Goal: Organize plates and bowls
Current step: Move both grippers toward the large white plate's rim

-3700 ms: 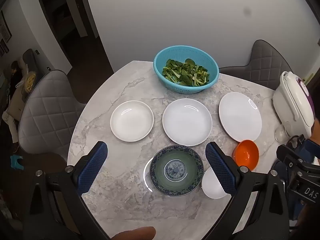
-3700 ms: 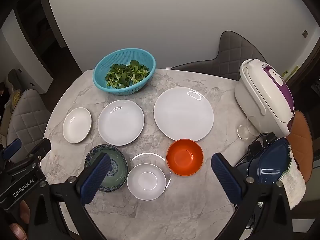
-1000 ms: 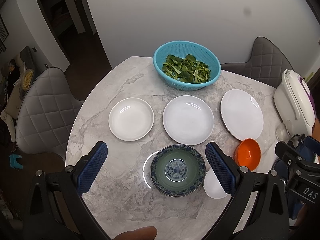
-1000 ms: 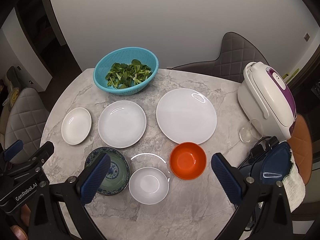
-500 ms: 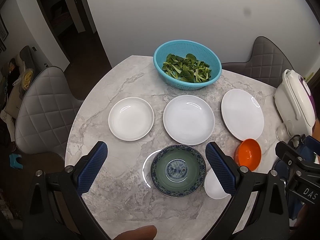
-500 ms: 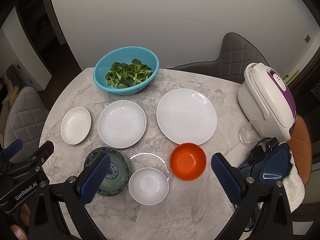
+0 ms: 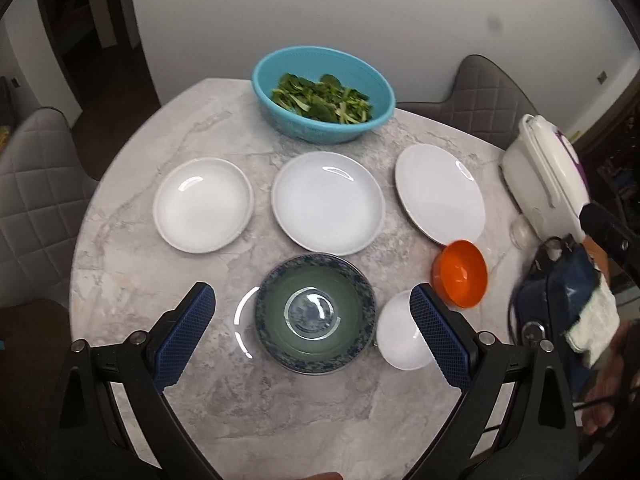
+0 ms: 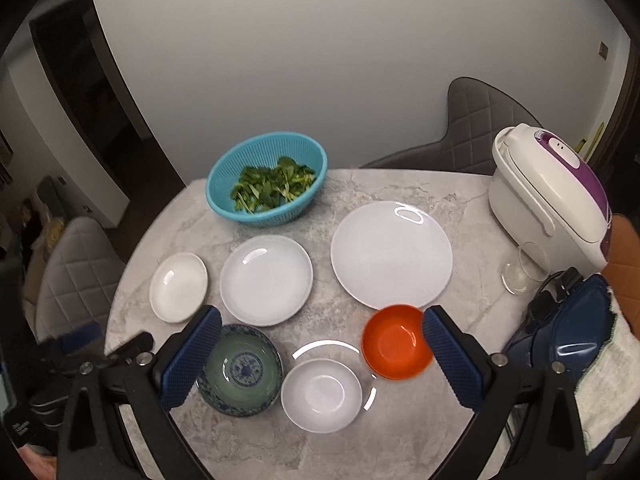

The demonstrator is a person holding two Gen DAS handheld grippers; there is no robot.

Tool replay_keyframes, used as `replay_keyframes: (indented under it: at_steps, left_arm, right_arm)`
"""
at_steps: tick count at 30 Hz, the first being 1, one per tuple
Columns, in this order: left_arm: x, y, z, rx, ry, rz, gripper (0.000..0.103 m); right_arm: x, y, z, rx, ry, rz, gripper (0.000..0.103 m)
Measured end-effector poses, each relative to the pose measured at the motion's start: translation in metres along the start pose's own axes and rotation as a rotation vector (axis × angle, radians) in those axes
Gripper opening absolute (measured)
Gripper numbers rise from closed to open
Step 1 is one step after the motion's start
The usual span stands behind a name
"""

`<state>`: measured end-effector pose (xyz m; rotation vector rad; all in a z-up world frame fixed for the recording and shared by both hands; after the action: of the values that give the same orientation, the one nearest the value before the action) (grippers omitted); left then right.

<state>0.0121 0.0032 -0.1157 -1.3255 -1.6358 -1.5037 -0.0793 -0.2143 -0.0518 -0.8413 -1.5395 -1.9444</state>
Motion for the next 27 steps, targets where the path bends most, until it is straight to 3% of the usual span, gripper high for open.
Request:
replay_keyframes:
  at_steps: [2,6,8,10,12,14,20,21,24,27]
  left_arm:
    - [-0.016,-0.008,-0.002,0.037,-0.107,0.028,0.096]
    - [-0.048,-0.008,-0.038,-0.072,-0.284,0.062,0.099]
    - [-0.07,-0.005,-0.059,-0.1,-0.296,0.124,0.099]
    - [-0.096,0.006,-0.071,-0.054,-0.291,0.209,0.096]
    - [-0.113,0.03,-0.08,-0.005,-0.332,0.181,0.092]
    - [-0.13,0.06,-0.095,-0.063,-0.279,0.148,0.092]
    - [-0.201,0.121,-0.147,-0.309,-0.179,0.164,0.092]
    - [-0.217,0.127,-0.151,-0.321,-0.181,0.192,0.09]
    - [-0.255,0.133,-0.155,-0.339,-0.181,0.255,0.068]
    - [-0.284,0.137,-0.159,-0.351,-0.169,0.287,0.067]
  right_arm:
    - [0.003,-0.002,-0.019,-0.031,0.032,-0.058,0.102]
    - [-0.015,0.004,-0.061,-0.069,0.096,-0.074,0.102]
    - [-0.03,0.011,-0.083,-0.099,0.144,-0.086,0.102]
    - [-0.054,0.021,-0.104,-0.117,0.16,-0.062,0.102]
    - [-0.079,0.03,-0.125,-0.125,0.149,-0.031,0.102]
    - [-0.103,0.038,-0.147,-0.161,0.151,0.003,0.098]
    - [-0.166,0.039,-0.207,-0.384,0.199,0.097,0.083]
    - [-0.175,0.037,-0.21,-0.393,0.208,0.117,0.081]
    - [-0.2,0.028,-0.213,-0.376,0.194,0.173,0.064]
    - [-0.218,0.021,-0.222,-0.408,0.185,0.183,0.064]
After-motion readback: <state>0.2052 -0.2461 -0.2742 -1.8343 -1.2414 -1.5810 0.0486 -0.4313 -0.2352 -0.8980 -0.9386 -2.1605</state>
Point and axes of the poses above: each gripper's, at about its wrist camera, not at the fingertips, and x roughly against the way its jaws point, z to its left, y to its top, the point moved 4 cm from there along -x, roughly the way its jaws point, and after that the axes turned 2 degrees about -z, right-handed, at the moved point
